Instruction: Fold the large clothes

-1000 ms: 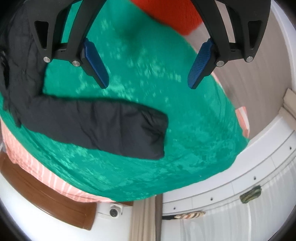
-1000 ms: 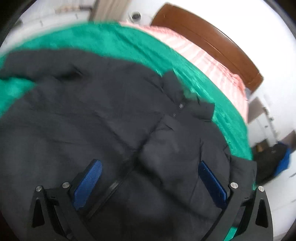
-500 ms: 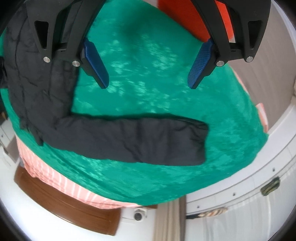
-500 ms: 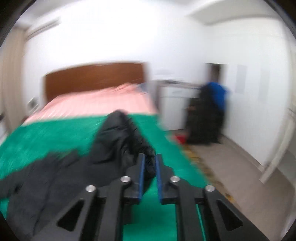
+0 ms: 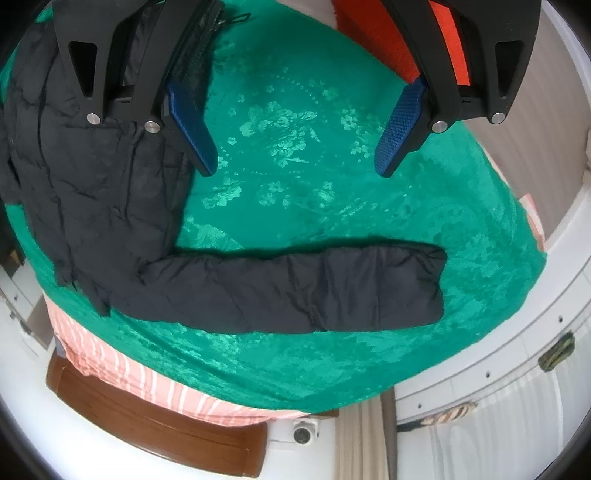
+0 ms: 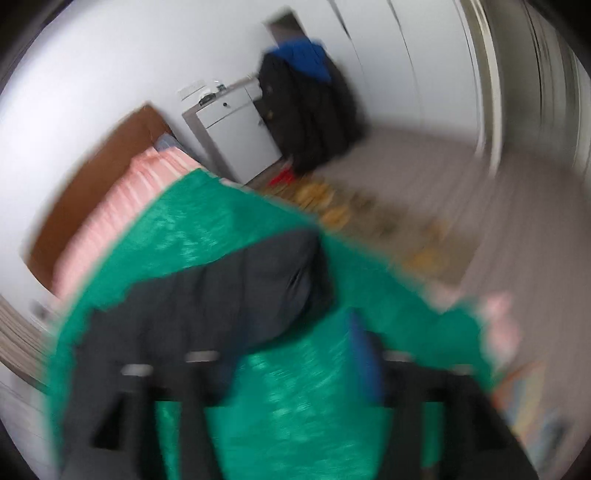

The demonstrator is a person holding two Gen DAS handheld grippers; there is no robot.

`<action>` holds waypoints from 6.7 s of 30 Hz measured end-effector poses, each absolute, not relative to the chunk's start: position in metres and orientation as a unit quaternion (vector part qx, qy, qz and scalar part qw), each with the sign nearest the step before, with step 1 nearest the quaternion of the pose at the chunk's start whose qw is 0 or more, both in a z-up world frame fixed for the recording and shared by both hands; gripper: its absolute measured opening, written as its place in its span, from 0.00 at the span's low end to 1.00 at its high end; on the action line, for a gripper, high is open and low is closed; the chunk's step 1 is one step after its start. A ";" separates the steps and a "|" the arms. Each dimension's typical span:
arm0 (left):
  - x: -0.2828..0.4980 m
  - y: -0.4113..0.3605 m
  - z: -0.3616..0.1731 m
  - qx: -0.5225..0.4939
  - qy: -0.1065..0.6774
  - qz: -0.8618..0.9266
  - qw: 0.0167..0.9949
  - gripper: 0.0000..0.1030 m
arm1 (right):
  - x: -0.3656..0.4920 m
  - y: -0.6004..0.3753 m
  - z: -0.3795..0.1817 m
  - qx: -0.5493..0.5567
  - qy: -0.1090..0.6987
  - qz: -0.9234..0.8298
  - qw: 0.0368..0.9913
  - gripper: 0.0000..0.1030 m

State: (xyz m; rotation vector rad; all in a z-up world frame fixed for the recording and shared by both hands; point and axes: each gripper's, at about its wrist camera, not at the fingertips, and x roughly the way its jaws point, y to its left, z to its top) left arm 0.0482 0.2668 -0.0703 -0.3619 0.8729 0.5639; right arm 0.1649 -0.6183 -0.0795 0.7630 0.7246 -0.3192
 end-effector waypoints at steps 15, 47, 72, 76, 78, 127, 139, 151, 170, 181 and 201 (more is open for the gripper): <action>0.039 0.254 -0.094 -0.142 0.437 0.289 0.840 0.85 | 0.222 -0.599 -0.138 0.315 0.401 -0.288 0.811 0.17; 0.044 0.241 -0.140 -0.167 0.422 0.168 0.875 0.96 | 0.050 -0.262 -0.088 0.048 0.269 -0.029 0.961 0.94; 0.057 0.232 -0.165 -0.123 0.470 0.191 0.853 1.00 | 0.062 -0.269 -0.107 0.070 0.300 -0.024 0.951 0.95; 0.057 0.231 -0.166 -0.121 0.471 0.192 0.853 1.00 | 0.065 -0.267 -0.110 0.068 0.306 -0.019 0.949 0.95; 0.057 0.231 -0.167 -0.120 0.472 0.193 0.852 1.00 | 0.066 -0.267 -0.111 0.070 0.309 -0.018 0.948 0.95; 0.048 0.193 -0.156 -0.203 0.499 -0.050 0.841 0.81 | 0.106 -0.257 -0.146 0.141 0.487 0.151 0.849 0.95; 0.037 0.191 -0.153 -0.196 0.509 -0.044 0.837 0.20 | 0.099 -0.256 -0.147 0.109 0.501 0.121 0.850 0.47; 0.016 0.184 -0.146 -0.181 0.536 -0.070 0.822 0.18 | 0.083 -0.265 -0.136 0.072 0.522 0.128 0.840 0.31; 0.005 0.213 -0.073 -0.167 0.420 0.021 0.892 0.86 | 0.076 -0.277 -0.111 0.079 0.477 0.064 0.873 0.71; -0.002 0.226 -0.017 -0.192 0.263 0.116 0.938 0.97 | 0.065 -0.264 -0.062 0.080 0.379 0.085 0.918 0.94; 0.015 0.217 -0.052 -0.203 0.313 0.121 0.920 0.97 | 0.083 -0.331 -0.055 0.158 0.304 0.097 0.935 0.95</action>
